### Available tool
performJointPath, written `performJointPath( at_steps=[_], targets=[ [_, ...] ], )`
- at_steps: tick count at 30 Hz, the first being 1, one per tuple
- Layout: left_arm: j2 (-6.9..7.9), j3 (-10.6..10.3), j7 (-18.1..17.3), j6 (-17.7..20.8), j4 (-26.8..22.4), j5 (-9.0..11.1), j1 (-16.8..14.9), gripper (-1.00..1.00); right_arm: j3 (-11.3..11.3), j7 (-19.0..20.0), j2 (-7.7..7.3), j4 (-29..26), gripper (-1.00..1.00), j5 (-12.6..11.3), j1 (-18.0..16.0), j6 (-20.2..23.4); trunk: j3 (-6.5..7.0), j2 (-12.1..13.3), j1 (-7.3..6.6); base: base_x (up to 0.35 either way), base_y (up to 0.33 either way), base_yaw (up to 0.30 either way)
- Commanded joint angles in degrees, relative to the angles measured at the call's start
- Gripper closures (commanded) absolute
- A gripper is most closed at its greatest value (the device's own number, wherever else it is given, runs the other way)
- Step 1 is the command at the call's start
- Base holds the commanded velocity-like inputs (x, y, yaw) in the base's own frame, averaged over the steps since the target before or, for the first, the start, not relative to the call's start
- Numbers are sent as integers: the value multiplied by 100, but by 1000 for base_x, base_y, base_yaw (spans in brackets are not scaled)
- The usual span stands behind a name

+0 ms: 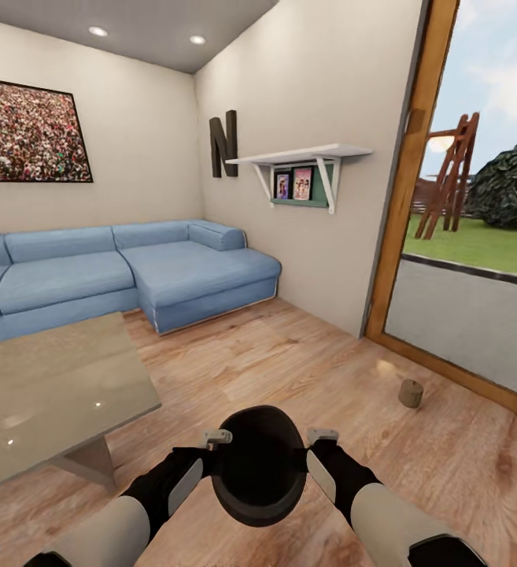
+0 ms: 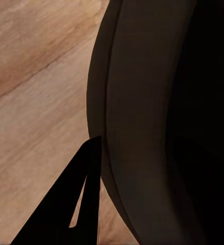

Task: Place each of the two pumpkins and all three candles from the living room inside a cabinet in the living room (use any cabinet), then make sure every cabinet is closed, and position the cauldron so it is next to a table in the living room.

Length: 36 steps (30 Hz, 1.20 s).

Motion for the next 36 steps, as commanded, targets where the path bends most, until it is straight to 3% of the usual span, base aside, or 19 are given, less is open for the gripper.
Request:
performJointPath(
  at_steps=[1, 36],
  targets=[
    [3, 61, 132, 31, 6, -68, -7, 100, 78, -31, 40, -303, 100, -147, -1, -118, -5, -3, -2, -3, 2, 290],
    [3, 61, 132, 31, -2, -68, -7, 100, 78, -29, 40, -297, 100, -147, -1, -112, -5, -3, -2, -20, 6, 290]
  ],
)
